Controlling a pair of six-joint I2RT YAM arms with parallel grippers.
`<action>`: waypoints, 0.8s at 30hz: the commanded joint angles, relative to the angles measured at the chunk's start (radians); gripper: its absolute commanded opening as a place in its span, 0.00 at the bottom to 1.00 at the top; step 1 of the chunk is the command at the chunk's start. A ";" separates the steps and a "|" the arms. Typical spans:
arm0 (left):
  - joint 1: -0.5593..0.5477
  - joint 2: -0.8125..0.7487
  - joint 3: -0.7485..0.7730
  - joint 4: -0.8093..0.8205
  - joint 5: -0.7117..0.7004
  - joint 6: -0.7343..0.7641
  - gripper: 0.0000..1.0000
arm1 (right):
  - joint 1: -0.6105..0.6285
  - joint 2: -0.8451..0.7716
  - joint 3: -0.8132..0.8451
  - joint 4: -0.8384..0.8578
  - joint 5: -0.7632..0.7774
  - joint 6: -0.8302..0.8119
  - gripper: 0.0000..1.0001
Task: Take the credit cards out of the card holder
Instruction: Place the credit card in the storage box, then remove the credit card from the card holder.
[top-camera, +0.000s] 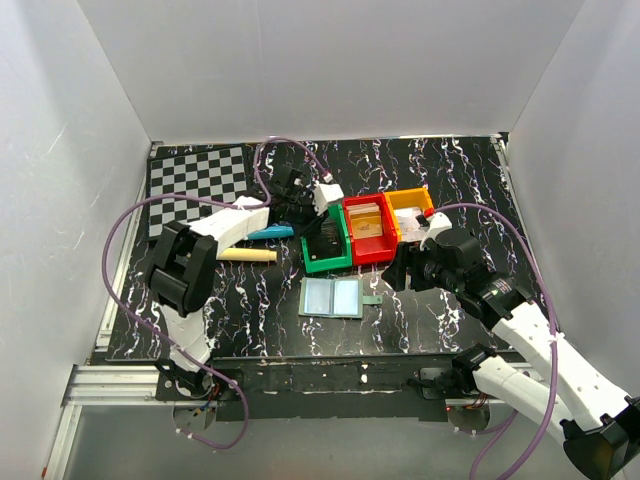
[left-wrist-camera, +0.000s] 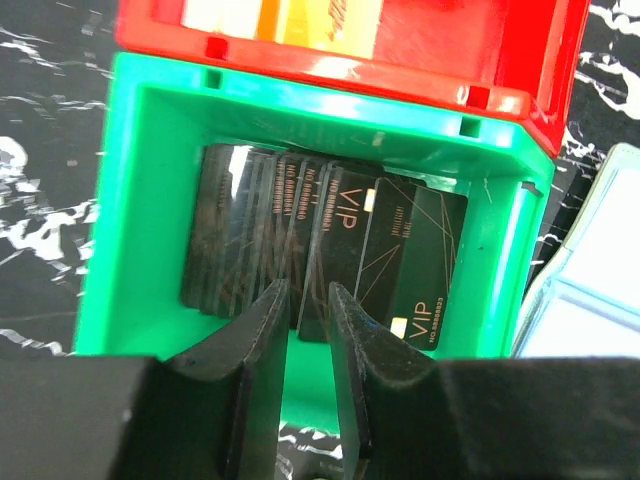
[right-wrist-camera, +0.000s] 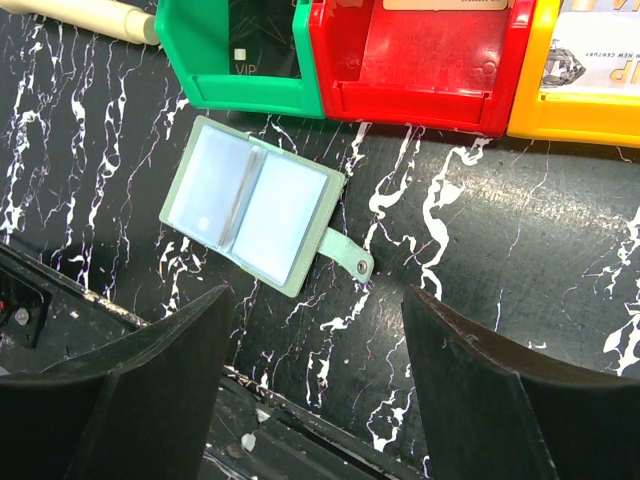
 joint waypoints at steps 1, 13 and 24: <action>0.007 -0.181 0.047 0.049 -0.065 -0.079 0.23 | 0.005 0.004 0.034 0.025 -0.006 -0.003 0.76; -0.080 -0.571 -0.258 0.132 -0.157 -0.480 0.32 | 0.040 0.073 -0.002 0.010 -0.059 0.008 0.76; 0.028 -0.773 -0.676 0.288 0.074 -1.285 0.79 | 0.117 0.119 -0.103 0.001 0.006 0.135 0.75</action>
